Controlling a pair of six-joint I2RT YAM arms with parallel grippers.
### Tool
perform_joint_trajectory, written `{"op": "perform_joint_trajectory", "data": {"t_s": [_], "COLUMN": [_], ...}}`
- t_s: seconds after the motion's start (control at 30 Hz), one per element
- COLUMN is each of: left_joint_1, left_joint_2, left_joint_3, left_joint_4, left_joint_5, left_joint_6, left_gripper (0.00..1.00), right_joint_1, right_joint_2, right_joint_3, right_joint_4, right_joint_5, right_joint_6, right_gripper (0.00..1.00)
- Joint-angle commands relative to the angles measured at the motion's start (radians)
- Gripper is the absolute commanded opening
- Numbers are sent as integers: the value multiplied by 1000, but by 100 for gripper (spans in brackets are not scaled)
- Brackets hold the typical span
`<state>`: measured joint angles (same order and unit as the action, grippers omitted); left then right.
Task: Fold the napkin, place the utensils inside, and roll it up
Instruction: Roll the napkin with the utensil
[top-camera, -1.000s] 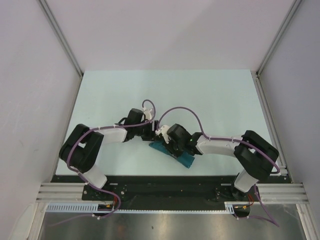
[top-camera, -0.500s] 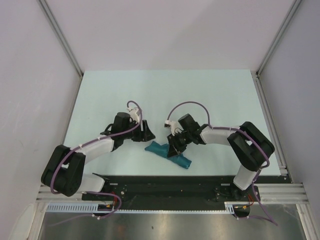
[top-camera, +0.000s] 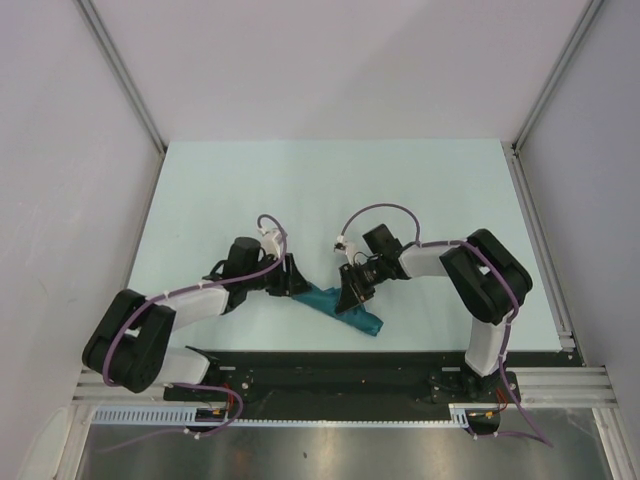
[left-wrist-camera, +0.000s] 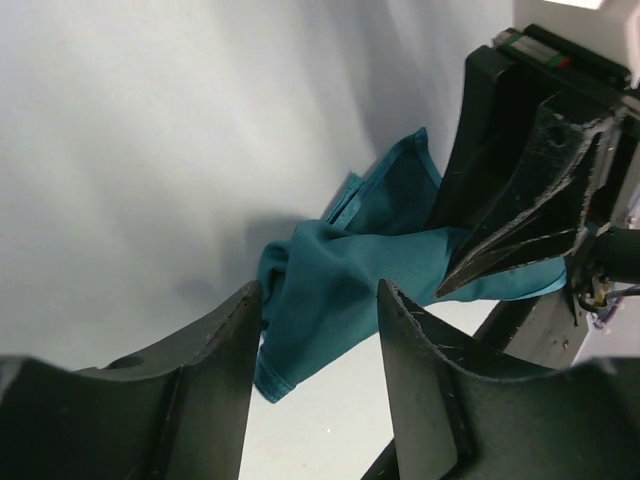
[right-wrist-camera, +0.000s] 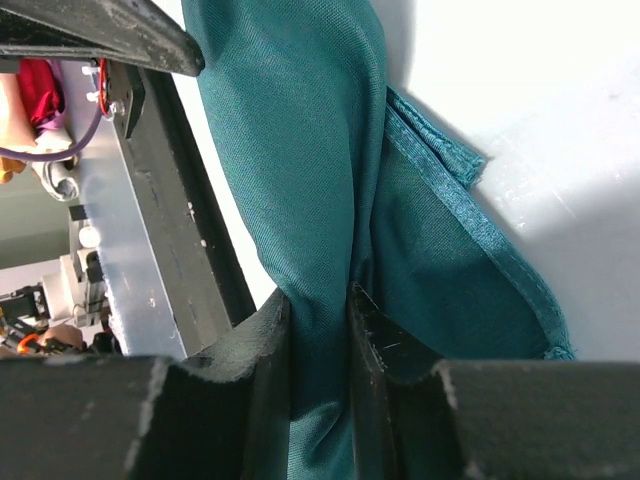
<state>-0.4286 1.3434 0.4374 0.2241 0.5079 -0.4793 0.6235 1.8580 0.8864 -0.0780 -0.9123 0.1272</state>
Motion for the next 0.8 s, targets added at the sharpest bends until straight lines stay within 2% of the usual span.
{"op": "perform_joint_trajectory", "data": {"t_s": [0.0,0.13,0.17,0.2,0.23,0.3,0.37,0.53,0.6,0.63,0.77], "left_joint_1": [-12,-15,-15,-16,-15,-15,-15,-15,-15,-15,-13], "left_joint_2": [19,43,51,51,51,51,51,72,91,98,134], "left_joint_3": [-6,-11,-11,-11,-9,0,18,49,64,67,86], "left_joint_4": [89,110,113,112,107,75,49,-18,-43,-49,-55], "left_joint_5": [64,92,96,95,93,74,64,46,37,35,32], "left_joint_6": [-25,-38,-41,-41,-41,-38,-28,-27,-30,-39,-53], "left_gripper": [53,45,40,28,22,7,1,0,0,0,0], "right_joint_1": [2,1,2,1,-1,-2,-5,-8,7,21,134], "right_joint_2": [29,40,43,41,40,26,6,-126,-216,-247,-396], "right_joint_3": [23,37,40,48,51,59,72,86,72,63,13], "right_joint_4": [-5,-6,-9,-12,-16,-29,-58,-112,-117,-117,-108], "right_joint_5": [-39,-42,-40,-37,-34,-17,15,137,260,371,623], "right_joint_6": [0,-1,0,-1,-3,-3,-11,-32,-31,-50,-106], "right_gripper": [26,27,28,30,32,43,55,64,70,71,74]}}
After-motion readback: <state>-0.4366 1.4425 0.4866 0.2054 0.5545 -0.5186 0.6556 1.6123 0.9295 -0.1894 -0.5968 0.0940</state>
